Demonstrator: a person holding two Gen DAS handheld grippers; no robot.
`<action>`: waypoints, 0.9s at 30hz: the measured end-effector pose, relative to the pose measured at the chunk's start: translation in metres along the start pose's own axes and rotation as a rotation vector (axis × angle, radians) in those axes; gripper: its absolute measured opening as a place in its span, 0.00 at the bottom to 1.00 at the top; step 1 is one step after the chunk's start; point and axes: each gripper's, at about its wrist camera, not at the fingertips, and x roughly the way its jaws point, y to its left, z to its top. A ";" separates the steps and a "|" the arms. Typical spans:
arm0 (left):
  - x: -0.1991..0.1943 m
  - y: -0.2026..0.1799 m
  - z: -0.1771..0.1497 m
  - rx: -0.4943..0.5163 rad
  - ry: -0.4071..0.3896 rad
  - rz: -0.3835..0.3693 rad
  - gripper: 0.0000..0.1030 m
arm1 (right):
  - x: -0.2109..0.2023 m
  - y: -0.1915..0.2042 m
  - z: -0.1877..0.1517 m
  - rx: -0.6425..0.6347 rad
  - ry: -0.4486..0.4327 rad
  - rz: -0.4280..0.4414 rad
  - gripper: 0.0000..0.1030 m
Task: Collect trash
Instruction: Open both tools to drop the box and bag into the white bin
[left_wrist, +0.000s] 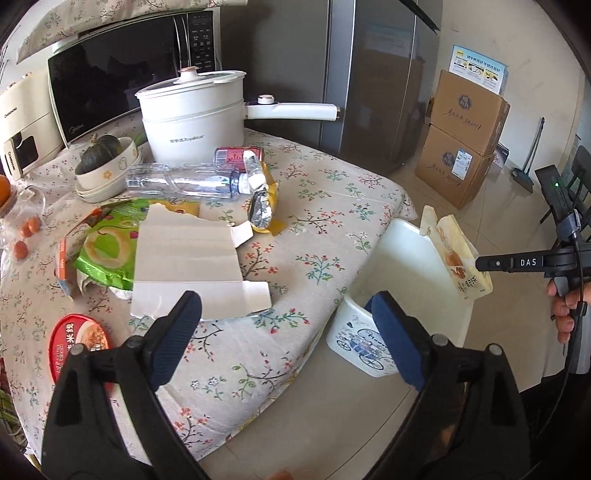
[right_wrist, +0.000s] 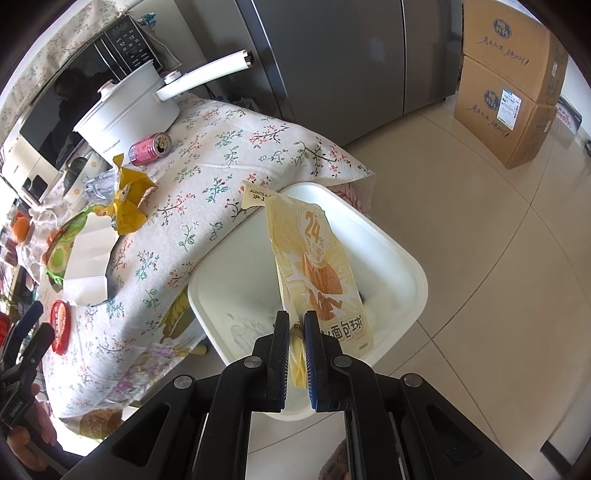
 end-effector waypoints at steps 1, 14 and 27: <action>-0.002 0.004 -0.001 -0.006 -0.002 0.009 0.92 | 0.002 0.002 0.000 0.000 0.003 -0.003 0.09; -0.027 0.049 -0.012 -0.050 -0.007 0.101 0.94 | 0.016 0.018 0.008 0.036 -0.004 -0.017 0.15; -0.044 0.093 -0.024 -0.140 0.002 0.147 0.94 | -0.011 0.069 0.008 -0.051 -0.099 0.019 0.63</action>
